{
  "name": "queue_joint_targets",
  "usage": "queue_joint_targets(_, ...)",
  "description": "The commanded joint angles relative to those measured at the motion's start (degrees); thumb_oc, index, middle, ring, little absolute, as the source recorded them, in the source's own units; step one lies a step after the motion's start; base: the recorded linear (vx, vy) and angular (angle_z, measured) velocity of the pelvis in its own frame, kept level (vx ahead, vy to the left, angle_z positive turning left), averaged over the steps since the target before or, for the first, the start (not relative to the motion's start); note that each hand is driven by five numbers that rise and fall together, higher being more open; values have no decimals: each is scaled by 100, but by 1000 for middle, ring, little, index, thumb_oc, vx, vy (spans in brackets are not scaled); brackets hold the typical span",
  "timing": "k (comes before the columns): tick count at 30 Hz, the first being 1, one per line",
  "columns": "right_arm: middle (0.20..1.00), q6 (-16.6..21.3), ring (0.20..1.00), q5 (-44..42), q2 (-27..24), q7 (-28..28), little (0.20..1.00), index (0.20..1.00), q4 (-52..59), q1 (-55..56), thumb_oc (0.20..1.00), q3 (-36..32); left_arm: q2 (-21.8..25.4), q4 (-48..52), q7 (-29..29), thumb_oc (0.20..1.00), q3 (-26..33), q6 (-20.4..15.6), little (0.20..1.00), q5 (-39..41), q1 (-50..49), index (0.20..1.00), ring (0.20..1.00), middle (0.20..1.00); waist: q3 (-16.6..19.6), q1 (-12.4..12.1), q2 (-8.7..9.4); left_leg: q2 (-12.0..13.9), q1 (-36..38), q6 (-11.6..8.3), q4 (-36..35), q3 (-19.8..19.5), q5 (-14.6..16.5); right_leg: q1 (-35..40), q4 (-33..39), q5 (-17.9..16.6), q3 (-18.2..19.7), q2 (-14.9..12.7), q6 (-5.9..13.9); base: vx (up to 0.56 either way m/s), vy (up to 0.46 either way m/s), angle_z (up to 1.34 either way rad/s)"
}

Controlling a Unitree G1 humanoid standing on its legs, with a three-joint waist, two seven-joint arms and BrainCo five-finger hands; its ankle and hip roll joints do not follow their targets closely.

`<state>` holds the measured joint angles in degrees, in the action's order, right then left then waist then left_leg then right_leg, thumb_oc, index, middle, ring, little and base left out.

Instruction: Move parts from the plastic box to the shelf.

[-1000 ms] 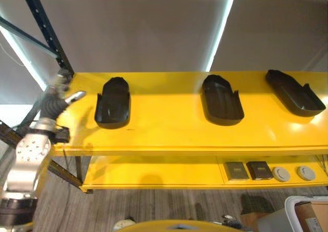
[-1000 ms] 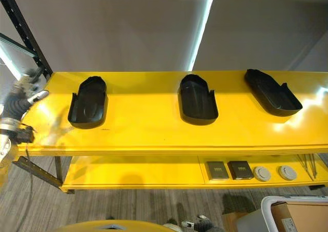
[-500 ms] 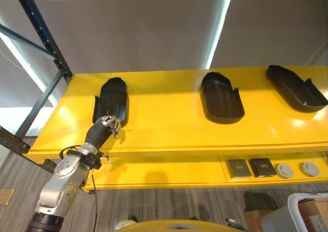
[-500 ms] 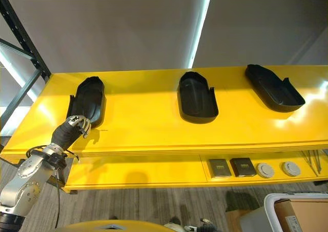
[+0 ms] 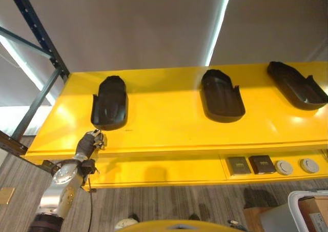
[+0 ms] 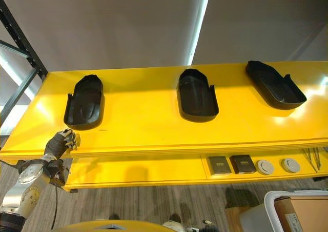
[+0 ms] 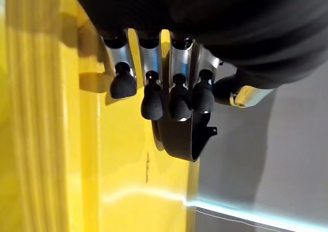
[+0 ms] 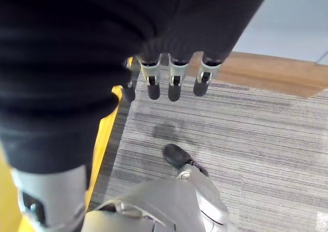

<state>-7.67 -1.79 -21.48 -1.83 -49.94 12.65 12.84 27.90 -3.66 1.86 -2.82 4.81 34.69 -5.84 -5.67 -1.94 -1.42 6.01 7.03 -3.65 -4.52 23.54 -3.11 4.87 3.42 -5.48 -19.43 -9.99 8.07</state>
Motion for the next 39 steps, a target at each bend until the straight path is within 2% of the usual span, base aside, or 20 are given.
queue_joint_targets(1, 1000, -13, 1000, 179, -69, -12, 1000, 1000, 71, -178, 1000, 166, 63, -62, -54, 200, -18, -463, 200, -91, 505, 200, 200, 200, -56, 33, 204, 188, -163, 64, 593, -65, 524, -36, -382, 294, 162, -392, 315, 31, 1, -2)
queue_joint_targets(6, 1000, -17, 1000, 272, -87, 44, 1000, 1000, 111, -156, 1000, 189, -5, -301, -207, 200, -116, -427, 200, -245, 735, 200, 200, 200, -39, 124, 215, 195, -137, 62, 601, -23, 535, -44, -395, 302, 207, -381, 327, 0, 0, 0)
queue_joint_targets(13, 1000, -88, 1000, 408, -144, 138, 1000, 1000, 224, -134, 1000, 275, -65, -1111, -626, 200, -248, -595, 200, -502, 1176, 200, 200, 200, -13, 286, 243, 223, -105, 55, 600, 34, 527, -75, -429, 334, 287, -349, 335, 17, -4, -7)
queue_joint_targets(22, 1000, -128, 1000, 506, -160, 224, 1000, 1000, 258, -143, 1000, 353, -243, -2062, -1087, 200, -180, -694, 200, -299, 1552, 200, 200, 200, 0, 396, 274, 246, -76, 47, 610, 72, 520, -83, -457, 359, 320, -331, 338, 2, -1, -1)
queue_joint_targets(30, 1000, -124, 1000, 529, -150, 235, 1000, 1000, 258, -156, 1000, 410, -242, -2373, -1002, 200, -193, -851, 200, -442, 1754, 200, 200, 200, -5, 425, 298, 247, -76, 51, 622, 90, 529, -92, -478, 374, 326, -327, 348, -4, -4, -2)
queue_joint_targets(31, 1000, -109, 1000, 544, -141, 258, 1000, 1000, 252, -154, 1000, 393, -238, -2220, -888, 482, -189, -1028, 482, -480, 1696, 482, 482, 482, -18, 401, 300, 242, -76, 56, 625, 81, 537, -81, -474, 371, 315, -333, 346, 0, 0, 0)
queue_joint_targets(32, 1000, -97, 1000, 551, -135, 258, 1000, 1000, 242, -153, 1000, 389, -238, -2176, -867, 567, -186, -1047, 567, -495, 1680, 567, 567, 567, -20, 395, 301, 241, -76, 56, 625, 79, 538, -78, -473, 371, 312, -334, 346, 0, 0, 0)
queue_joint_targets(33, 1000, -77, 1000, 558, -113, 255, 1000, 1000, 228, -154, 1000, 370, -244, -1956, -765, 1000, -183, -1087, 1000, -496, 1609, 1000, 1000, 1000, -30, 366, 302, 238, -76, 57, 624, 67, 542, -67, -468, 371, 302, -335, 341, 0, 0, 0)
queue_joint_targets(39, 1000, -61, 1000, 561, -42, 232, 1000, 1000, 231, -165, 1000, 265, -177, -686, -196, 1000, -54, -1175, 1000, -76, 1197, 1000, 1000, 1000, -61, 202, 283, 200, -85, 83, 592, -13, 558, -12, -421, 348, 225, -346, 321, -23, -5, 2)
